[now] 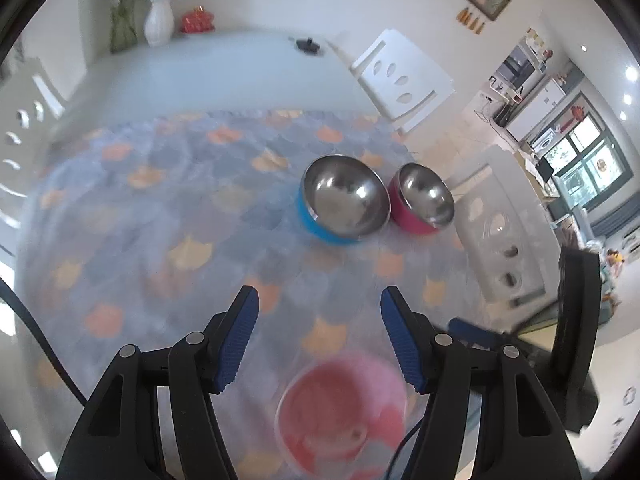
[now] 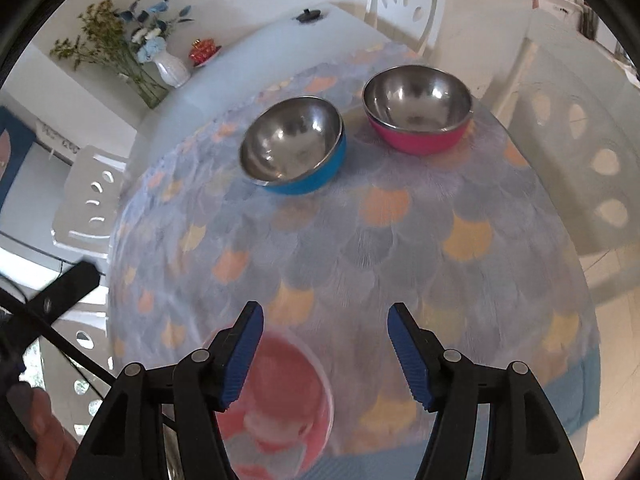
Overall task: Organize plates and bowls
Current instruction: 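Open the left gripper and move both grippers to the blue steel bowl, then grasp the blue steel bowl rim with the left gripper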
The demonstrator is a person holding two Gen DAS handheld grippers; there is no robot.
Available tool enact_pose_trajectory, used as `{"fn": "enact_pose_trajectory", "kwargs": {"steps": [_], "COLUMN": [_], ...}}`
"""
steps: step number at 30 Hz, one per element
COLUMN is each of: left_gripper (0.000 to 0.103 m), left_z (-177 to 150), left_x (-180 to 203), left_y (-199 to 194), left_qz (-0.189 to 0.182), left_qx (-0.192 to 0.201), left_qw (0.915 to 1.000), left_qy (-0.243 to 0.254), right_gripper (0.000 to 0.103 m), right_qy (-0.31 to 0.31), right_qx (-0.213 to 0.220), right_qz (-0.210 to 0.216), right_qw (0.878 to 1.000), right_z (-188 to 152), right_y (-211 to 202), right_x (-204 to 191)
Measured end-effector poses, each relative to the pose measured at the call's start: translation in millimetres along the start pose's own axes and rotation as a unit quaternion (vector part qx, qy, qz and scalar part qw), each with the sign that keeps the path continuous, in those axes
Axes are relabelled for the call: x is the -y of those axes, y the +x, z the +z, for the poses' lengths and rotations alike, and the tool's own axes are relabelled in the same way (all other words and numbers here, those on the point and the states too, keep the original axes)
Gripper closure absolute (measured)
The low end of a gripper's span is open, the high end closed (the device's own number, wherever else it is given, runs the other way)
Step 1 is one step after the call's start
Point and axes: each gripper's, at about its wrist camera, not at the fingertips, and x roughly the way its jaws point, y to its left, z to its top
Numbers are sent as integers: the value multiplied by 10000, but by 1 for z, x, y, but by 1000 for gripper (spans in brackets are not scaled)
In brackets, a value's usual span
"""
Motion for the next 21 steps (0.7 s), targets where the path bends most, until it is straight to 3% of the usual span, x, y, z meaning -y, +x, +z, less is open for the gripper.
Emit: {"fn": "enact_pose_trajectory", "kwargs": {"steps": [11, 16, 19, 21], "left_gripper": [44, 48, 61, 71], "left_z": [61, 76, 82, 82], "left_x": [-9, -14, -20, -23], "left_y": [105, 139, 155, 167], "left_qz": [18, 31, -82, -347], "left_qx": [-446, -869, -984, -1082], "left_qw": [9988, 9961, 9949, 9930], "left_qy": [-200, -119, -191, -332], "right_gripper": [41, 41, 41, 45], "right_qy": [289, 210, 262, 321], "right_qx": [285, 240, 211, 209], "right_qz": [757, 710, 721, 748], "right_qw": [9963, 9970, 9968, 9965], "right_z": [72, 94, 101, 103], "right_y": [58, 80, 92, 99], "right_x": [15, 12, 13, 14]}}
